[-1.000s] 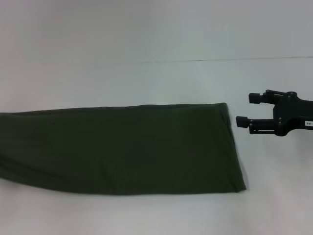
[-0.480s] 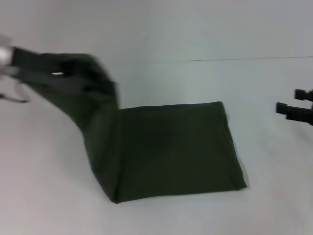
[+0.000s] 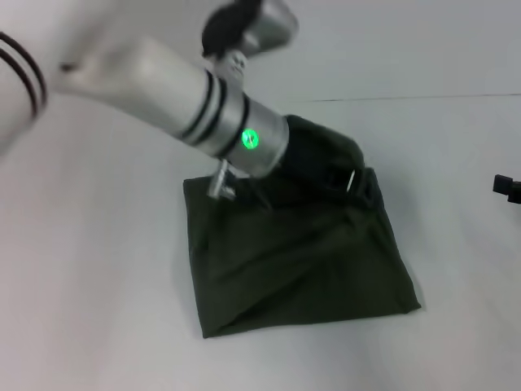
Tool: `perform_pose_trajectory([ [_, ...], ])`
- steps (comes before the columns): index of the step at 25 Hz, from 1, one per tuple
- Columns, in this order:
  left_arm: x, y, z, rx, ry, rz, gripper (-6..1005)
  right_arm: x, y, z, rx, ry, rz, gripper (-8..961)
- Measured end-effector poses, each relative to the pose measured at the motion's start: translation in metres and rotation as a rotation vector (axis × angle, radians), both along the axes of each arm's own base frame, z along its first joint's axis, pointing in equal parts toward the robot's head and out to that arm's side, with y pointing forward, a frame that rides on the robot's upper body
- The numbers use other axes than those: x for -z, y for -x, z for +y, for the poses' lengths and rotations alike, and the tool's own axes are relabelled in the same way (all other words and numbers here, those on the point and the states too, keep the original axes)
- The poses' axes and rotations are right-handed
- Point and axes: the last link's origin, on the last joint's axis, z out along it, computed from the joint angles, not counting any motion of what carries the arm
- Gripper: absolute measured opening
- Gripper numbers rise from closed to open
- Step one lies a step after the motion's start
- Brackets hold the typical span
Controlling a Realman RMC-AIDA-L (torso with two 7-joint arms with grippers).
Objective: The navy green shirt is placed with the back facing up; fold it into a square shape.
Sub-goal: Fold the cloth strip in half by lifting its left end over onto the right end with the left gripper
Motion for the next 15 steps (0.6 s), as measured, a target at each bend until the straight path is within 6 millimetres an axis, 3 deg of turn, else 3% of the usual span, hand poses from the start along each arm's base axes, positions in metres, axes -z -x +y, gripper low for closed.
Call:
perform_pose_trajectory([
  [3, 0.018, 0.019, 0.001, -0.054, -0.051, 0.057, 45, 0.004, 0.006, 0.005, -0.013, 0.009, 0.003, 906],
  [7, 0.024, 0.039, -0.001, -0.123, -0.086, 0.056, 100, 0.007, 0.011, 0.01, -0.024, 0.012, 0.006, 906],
  [10, 0.026, 0.038, -0.002, -0.13, -0.084, 0.04, 141, 0.007, 0.012, 0.011, -0.025, 0.012, 0.006, 906],
  [15, 0.029, 0.024, -0.003, -0.09, -0.065, 0.04, 334, 0.008, 0.015, 0.015, -0.031, 0.009, 0.005, 906],
])
